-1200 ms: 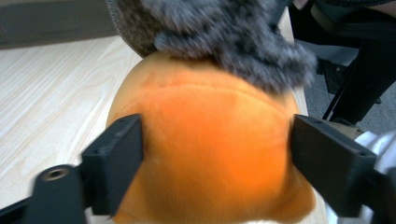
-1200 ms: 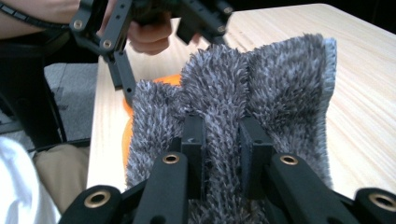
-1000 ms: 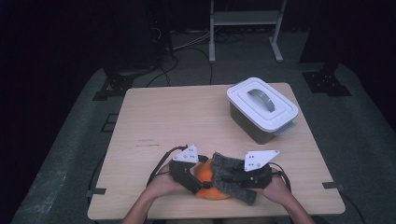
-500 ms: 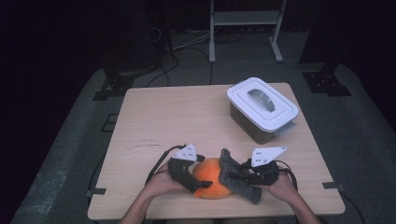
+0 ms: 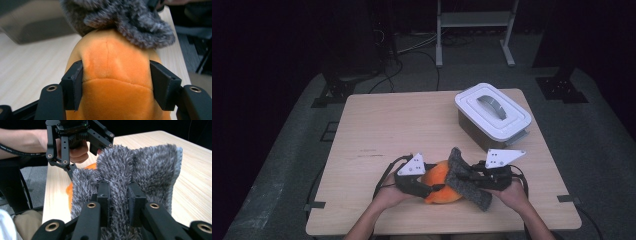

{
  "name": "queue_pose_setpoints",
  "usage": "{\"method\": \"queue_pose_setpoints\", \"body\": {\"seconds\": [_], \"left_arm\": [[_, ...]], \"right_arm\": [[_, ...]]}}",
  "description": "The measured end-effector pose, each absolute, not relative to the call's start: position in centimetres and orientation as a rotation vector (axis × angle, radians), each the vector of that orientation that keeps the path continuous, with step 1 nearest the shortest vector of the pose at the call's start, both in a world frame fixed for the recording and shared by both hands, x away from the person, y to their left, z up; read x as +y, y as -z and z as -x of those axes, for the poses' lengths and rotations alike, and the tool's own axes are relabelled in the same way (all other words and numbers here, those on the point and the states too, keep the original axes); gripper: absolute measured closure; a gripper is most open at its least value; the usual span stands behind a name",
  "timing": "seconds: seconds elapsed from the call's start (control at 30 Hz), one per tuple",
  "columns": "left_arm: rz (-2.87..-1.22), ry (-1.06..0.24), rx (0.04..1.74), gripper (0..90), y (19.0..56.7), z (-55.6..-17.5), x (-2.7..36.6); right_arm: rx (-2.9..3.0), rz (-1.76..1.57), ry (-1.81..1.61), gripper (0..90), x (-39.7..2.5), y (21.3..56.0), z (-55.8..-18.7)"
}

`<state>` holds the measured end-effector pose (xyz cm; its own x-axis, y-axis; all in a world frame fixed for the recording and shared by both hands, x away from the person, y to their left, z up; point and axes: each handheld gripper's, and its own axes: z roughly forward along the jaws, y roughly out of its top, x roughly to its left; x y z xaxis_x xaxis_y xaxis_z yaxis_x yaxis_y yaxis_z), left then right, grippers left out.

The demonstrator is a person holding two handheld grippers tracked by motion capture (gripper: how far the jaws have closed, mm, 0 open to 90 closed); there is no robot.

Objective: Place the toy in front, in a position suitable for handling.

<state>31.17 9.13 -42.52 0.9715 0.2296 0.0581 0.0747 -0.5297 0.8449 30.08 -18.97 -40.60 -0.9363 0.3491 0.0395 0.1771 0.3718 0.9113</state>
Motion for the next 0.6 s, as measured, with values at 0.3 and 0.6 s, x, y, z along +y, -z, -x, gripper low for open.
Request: {"method": "queue_pose_setpoints", "body": {"seconds": [0.3,0.6], "left_arm": [[-2.14,-0.126,0.256,31.4,43.5,-31.6,10.8],[-2.154,-0.136,0.234,29.7,43.6,-31.4,10.6]], "right_arm": [[2.557,-0.575,-1.477,74.3,-20.1,42.7,-30.9],[2.531,-0.505,-1.525,74.2,-18.8,42.0,-30.4]]}}
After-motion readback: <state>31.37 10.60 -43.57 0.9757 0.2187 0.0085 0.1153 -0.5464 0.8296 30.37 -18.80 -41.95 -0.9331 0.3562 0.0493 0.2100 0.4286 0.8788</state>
